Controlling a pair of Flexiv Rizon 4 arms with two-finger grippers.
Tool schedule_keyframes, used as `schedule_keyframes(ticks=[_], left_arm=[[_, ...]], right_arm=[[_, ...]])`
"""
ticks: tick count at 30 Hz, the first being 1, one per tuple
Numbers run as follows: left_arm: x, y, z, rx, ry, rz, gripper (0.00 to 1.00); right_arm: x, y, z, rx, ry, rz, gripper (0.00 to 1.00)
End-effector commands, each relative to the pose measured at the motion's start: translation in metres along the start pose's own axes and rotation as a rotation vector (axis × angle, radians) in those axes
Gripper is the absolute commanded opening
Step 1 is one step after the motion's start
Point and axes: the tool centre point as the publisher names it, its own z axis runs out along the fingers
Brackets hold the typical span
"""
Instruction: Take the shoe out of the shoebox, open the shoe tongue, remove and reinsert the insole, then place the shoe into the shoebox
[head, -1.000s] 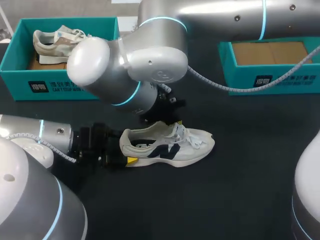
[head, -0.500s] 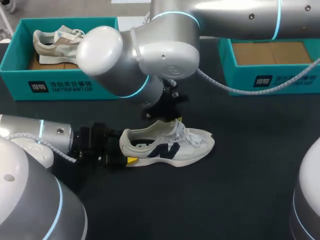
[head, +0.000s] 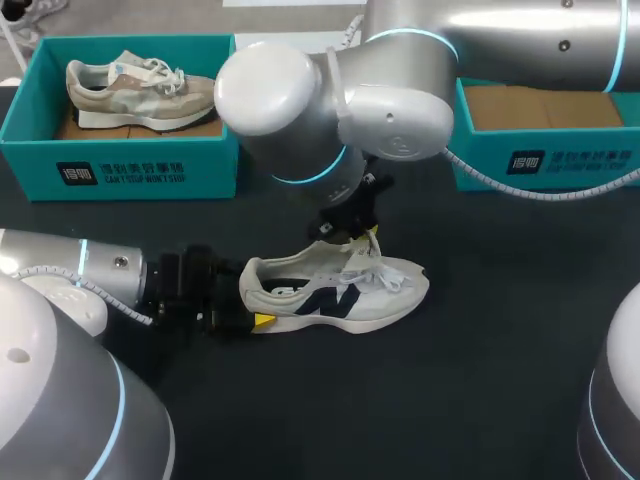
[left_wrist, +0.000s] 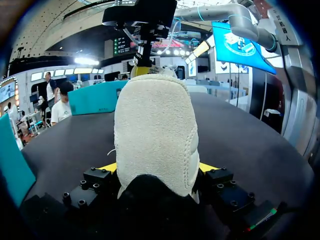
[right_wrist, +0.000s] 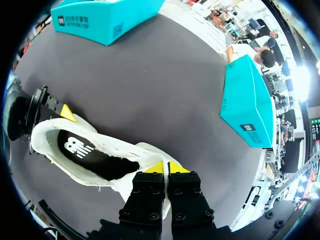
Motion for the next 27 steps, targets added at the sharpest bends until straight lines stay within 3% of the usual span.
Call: schedule_keyframes(ticks=[1, 11, 27], left_arm=[[0.000, 0.000, 0.001, -0.005, 0.002, 0.000, 0.00], [0.000, 0.000, 0.001, -0.005, 0.002, 0.000, 0.00], [0.000, 0.000, 0.001, -0.005, 0.002, 0.000, 0.00]], right_arm=[[-0.011, -0.001, 0.010, 0.004, 0.117, -0.021, 0.00], [-0.013, -0.014, 0.037, 0.046, 0.076, -0.061, 0.00], [-0.004, -0.038, 0.083, 0.012, 0.023, -0.022, 0.00]])
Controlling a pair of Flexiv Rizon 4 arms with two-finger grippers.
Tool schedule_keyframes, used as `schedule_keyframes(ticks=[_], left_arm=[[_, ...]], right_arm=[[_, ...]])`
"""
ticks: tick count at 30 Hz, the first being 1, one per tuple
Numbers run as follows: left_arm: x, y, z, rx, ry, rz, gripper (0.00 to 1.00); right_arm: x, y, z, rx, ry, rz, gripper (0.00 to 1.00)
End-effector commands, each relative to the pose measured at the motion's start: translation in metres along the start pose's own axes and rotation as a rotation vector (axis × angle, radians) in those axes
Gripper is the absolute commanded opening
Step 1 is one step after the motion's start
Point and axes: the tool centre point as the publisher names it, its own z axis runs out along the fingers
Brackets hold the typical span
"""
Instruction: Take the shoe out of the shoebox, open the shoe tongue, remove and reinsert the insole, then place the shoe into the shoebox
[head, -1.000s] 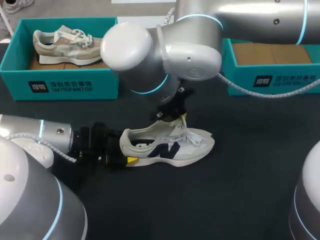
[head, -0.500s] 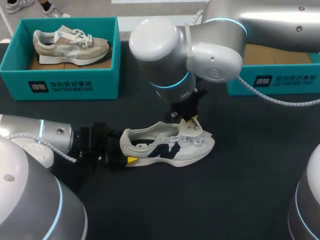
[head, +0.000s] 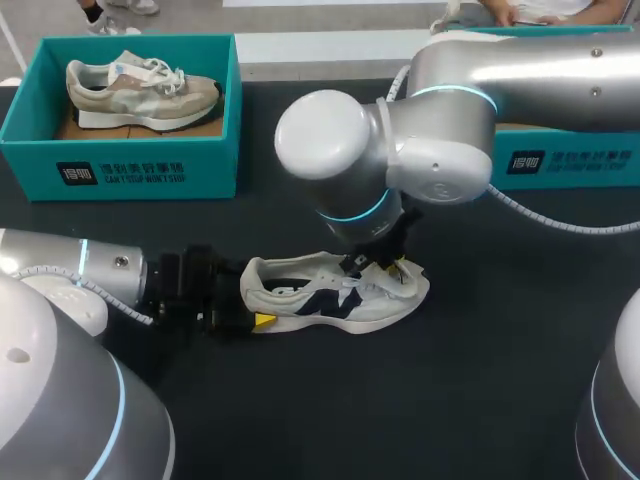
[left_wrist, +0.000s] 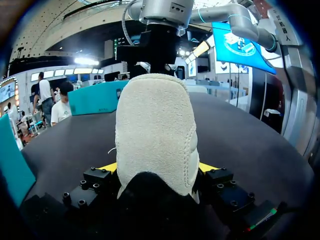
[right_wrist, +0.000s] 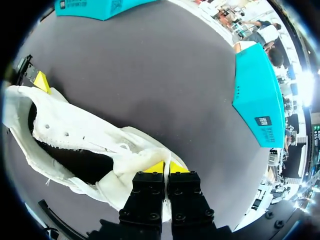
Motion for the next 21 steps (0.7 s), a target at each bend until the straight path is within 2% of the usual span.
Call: schedule_keyframes(ticks=[1, 2, 3, 4, 9, 14, 21], left_arm=[[0.000, 0.001, 0.001, -0.005, 0.001, 0.000, 0.00], [0.000, 0.001, 0.001, -0.005, 0.001, 0.000, 0.00], [0.000, 0.001, 0.001, -0.005, 0.001, 0.000, 0.00], [0.000, 0.001, 0.001, -0.005, 0.001, 0.000, 0.00], [0.000, 0.001, 0.001, -0.005, 0.001, 0.000, 0.00], [0.000, 0.001, 0.001, -0.005, 0.001, 0.000, 0.00], [0.000, 0.001, 0.001, -0.005, 0.001, 0.000, 0.00]], right_arm=[[0.001, -0.004, 0.011, 0.006, -0.003, 0.024, 0.00], [0.001, -0.004, 0.011, 0.008, -0.006, 0.033, 0.32], [0.000, -0.004, 0.009, 0.006, -0.010, 0.043, 0.89], [-0.001, -0.003, 0.005, 0.002, -0.013, 0.061, 1.00], [-0.006, 0.003, -0.019, -0.024, 0.003, 0.104, 1.00], [-0.004, 0.013, -0.052, -0.093, 0.057, 0.123, 1.00], [0.005, 0.034, -0.097, -0.168, 0.071, 0.057, 1.00]])
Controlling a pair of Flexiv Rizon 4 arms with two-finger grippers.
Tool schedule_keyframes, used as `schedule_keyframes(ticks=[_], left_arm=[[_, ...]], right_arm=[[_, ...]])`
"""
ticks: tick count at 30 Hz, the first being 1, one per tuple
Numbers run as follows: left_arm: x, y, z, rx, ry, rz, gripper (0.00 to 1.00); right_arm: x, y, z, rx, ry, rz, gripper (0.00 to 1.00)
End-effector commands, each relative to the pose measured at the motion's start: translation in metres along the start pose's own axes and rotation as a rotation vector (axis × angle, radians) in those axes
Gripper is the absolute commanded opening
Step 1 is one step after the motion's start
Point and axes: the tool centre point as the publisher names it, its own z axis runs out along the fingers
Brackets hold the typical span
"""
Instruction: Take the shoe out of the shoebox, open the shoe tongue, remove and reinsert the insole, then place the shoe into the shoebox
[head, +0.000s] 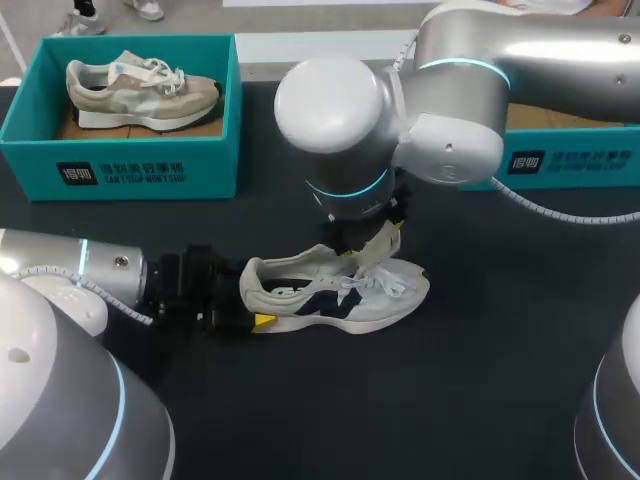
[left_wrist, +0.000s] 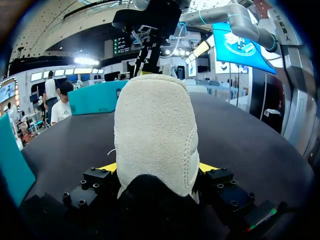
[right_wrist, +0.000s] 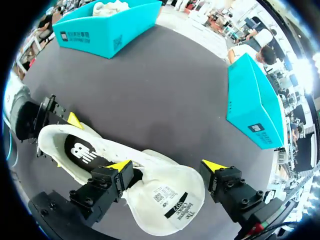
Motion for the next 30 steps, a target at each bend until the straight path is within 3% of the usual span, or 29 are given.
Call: schedule_keyframes(ticks=[1, 10, 16, 17, 18, 20, 24, 30], left_arm=[[0.000, 0.000, 0.001, -0.004, 0.002, 0.000, 0.00], [0.000, 0.000, 0.001, -0.004, 0.002, 0.000, 0.00], [0.000, 0.000, 0.001, -0.004, 0.002, 0.000, 0.00], [0.000, 0.000, 0.001, -0.004, 0.002, 0.000, 0.00], [0.000, 0.000, 0.001, -0.004, 0.002, 0.000, 0.00], [0.000, 0.000, 0.001, -0.004, 0.002, 0.000, 0.00], [0.000, 0.000, 0.001, -0.004, 0.002, 0.000, 0.00], [0.000, 0.000, 0.001, -0.004, 0.002, 0.000, 0.00]], right_arm=[[0.002, 0.008, -0.029, -0.031, 0.003, -0.043, 1.00], [0.025, 0.045, -0.068, -0.153, 0.075, -0.176, 1.00], [0.060, 0.052, -0.084, -0.196, 0.170, -0.437, 1.00], [0.064, 0.051, -0.086, -0.194, 0.181, -0.478, 0.55], [0.067, 0.051, -0.087, -0.193, 0.190, -0.504, 0.42], [0.071, 0.050, -0.089, -0.180, 0.203, -0.559, 0.00], [0.074, 0.042, -0.089, -0.123, 0.215, -0.678, 0.00], [0.074, 0.042, -0.089, -0.123, 0.215, -0.678, 0.00]])
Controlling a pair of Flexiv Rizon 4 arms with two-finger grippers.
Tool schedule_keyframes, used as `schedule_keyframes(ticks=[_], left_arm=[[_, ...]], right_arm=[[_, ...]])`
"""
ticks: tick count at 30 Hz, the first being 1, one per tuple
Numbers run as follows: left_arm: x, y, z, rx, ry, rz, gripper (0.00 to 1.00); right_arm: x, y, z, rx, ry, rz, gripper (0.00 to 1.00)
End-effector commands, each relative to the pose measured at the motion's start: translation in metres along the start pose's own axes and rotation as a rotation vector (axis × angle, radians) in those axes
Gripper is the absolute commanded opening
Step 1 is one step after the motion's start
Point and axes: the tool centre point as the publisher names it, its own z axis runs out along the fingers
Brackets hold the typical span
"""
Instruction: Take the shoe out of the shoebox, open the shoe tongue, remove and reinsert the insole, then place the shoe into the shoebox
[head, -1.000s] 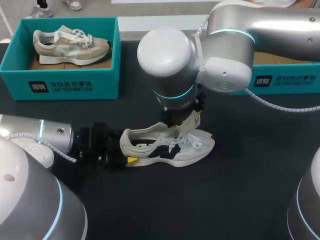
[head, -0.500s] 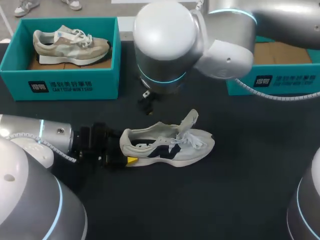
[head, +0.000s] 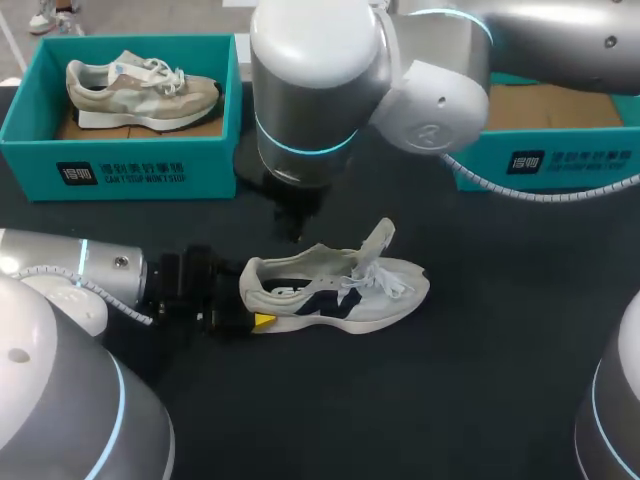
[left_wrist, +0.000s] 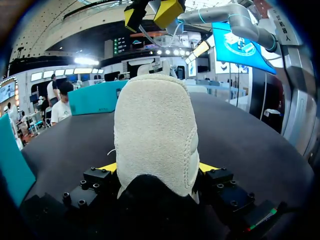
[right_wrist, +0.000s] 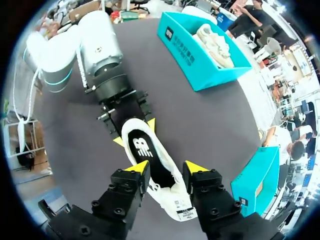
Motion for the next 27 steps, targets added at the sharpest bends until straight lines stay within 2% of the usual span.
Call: schedule_keyframes(ticks=[1, 11, 15, 16, 19, 21, 27], left_arm=[[0.000, 0.000, 0.001, -0.004, 0.002, 0.000, 0.00], [0.000, 0.000, 0.001, -0.004, 0.002, 0.000, 0.00], [0.000, 0.000, 0.001, -0.004, 0.002, 0.000, 0.00], [0.000, 0.000, 0.001, -0.004, 0.002, 0.000, 0.00], [0.000, 0.000, 0.001, -0.004, 0.002, 0.000, 0.00], [0.000, 0.000, 0.001, -0.004, 0.002, 0.000, 0.00], [0.000, 0.000, 0.001, -0.004, 0.002, 0.000, 0.00]], right_arm=[[-0.002, 0.005, 0.002, 0.008, 0.008, 0.000, 0.00], [-0.002, 0.005, 0.002, 0.008, 0.008, 0.000, 0.00], [0.016, -0.001, 0.042, 0.124, 0.045, -0.101, 0.00], [0.019, -0.003, 0.049, 0.132, 0.039, -0.121, 0.00], [0.026, -0.009, 0.062, 0.104, 0.060, -0.125, 0.00], [0.028, -0.013, 0.069, 0.136, 0.075, -0.141, 0.00], [0.036, -0.019, 0.083, 0.134, 0.151, -0.196, 0.00]])
